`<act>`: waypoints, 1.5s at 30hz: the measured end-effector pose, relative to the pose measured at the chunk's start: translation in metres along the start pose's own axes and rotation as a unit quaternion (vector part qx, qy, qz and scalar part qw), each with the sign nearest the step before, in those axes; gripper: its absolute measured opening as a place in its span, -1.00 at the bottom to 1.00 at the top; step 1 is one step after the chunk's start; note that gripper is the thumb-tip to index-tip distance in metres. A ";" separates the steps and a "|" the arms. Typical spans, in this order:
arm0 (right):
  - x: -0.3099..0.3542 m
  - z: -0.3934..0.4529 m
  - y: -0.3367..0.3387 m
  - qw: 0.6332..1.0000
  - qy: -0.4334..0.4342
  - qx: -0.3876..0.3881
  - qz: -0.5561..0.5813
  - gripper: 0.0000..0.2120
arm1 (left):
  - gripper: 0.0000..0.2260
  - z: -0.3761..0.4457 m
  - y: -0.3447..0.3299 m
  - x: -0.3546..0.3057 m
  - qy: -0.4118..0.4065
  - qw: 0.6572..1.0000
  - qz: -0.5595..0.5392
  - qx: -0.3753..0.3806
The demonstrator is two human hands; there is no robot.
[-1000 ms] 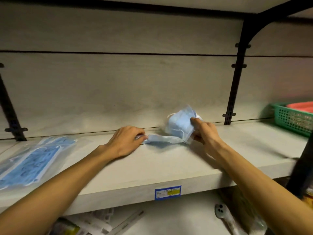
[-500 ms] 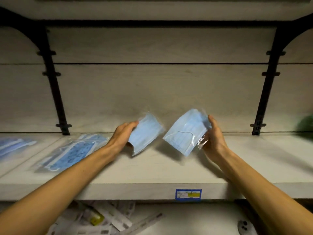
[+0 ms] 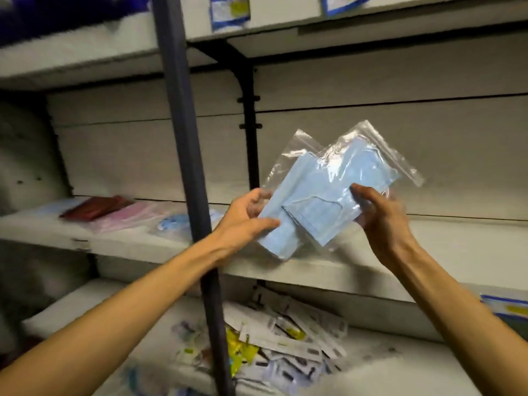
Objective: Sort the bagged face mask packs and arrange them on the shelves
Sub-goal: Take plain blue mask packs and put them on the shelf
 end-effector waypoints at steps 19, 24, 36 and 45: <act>-0.229 -0.043 -0.379 0.996 -0.039 0.031 -0.069 -0.83 | -0.74 -0.140 0.392 0.142 0.135 0.946 0.024 -0.293; -0.286 0.010 -0.472 0.987 -0.113 0.083 -0.077 -0.85 | -0.74 -0.109 0.472 0.189 0.149 0.937 0.039 -0.312; -0.374 0.176 -0.661 0.931 -0.263 0.192 -0.163 -0.83 | -0.60 0.006 0.696 0.295 0.210 0.895 0.239 -0.312; -0.459 0.227 -0.737 0.898 -0.271 0.158 -0.307 -0.64 | -0.78 0.048 0.778 0.365 0.228 0.905 0.282 -0.225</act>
Point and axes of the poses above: each hand's wrist, its own z-axis towards the middle knuckle, its own y-axis out of the back of the hand, x = y × z, the point moved 3 cm from there along z, towards the middle knuckle, and after that the axes turned 7 degrees about -y, right-handed, at the moved point
